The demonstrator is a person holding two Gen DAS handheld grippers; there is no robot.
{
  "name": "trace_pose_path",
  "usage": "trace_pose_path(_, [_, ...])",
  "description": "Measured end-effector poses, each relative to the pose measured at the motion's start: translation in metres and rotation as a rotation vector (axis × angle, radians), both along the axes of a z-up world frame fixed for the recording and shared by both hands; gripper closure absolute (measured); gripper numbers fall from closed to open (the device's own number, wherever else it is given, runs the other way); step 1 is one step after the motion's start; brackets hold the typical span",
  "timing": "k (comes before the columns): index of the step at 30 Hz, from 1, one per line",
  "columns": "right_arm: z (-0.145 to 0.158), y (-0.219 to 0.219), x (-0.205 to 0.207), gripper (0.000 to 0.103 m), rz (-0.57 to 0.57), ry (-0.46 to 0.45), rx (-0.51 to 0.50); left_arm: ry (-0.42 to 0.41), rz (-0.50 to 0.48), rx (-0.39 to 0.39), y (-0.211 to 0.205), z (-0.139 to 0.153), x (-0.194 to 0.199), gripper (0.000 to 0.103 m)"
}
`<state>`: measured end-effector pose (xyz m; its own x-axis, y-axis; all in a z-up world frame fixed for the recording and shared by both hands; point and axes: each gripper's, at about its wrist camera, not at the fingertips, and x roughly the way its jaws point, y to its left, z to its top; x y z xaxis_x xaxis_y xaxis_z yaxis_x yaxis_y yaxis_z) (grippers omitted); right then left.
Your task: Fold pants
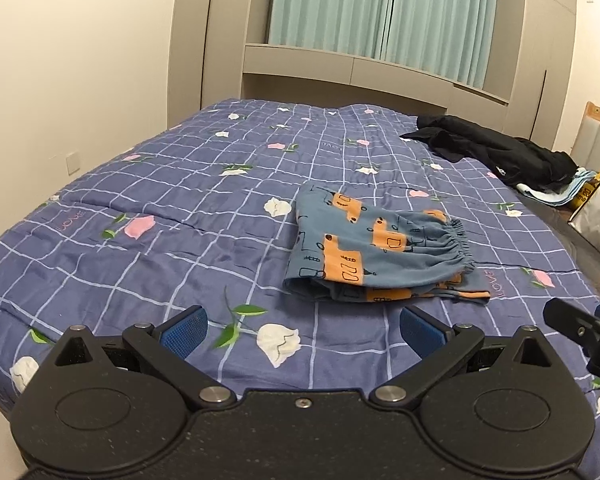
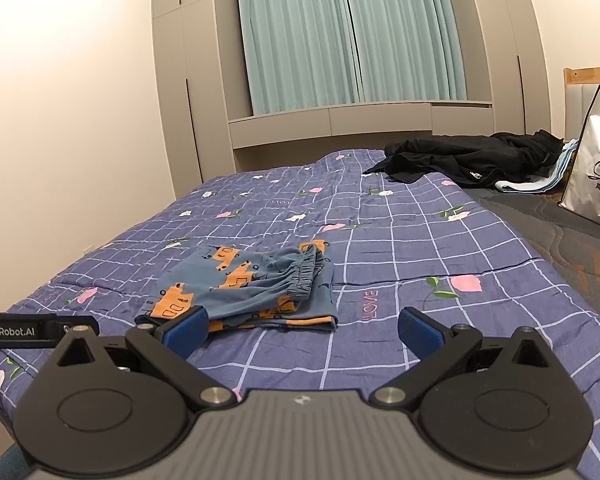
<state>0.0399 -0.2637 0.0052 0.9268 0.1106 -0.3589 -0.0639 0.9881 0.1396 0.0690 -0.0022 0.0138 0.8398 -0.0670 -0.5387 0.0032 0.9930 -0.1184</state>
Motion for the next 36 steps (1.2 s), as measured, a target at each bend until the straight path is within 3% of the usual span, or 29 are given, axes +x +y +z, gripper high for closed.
trace_pose_path(36, [-0.016, 0.006, 0.034, 0.000, 0.010, 0.071, -0.012, 0.051, -0.011, 0.018, 0.000, -0.015, 0.032, 0.001])
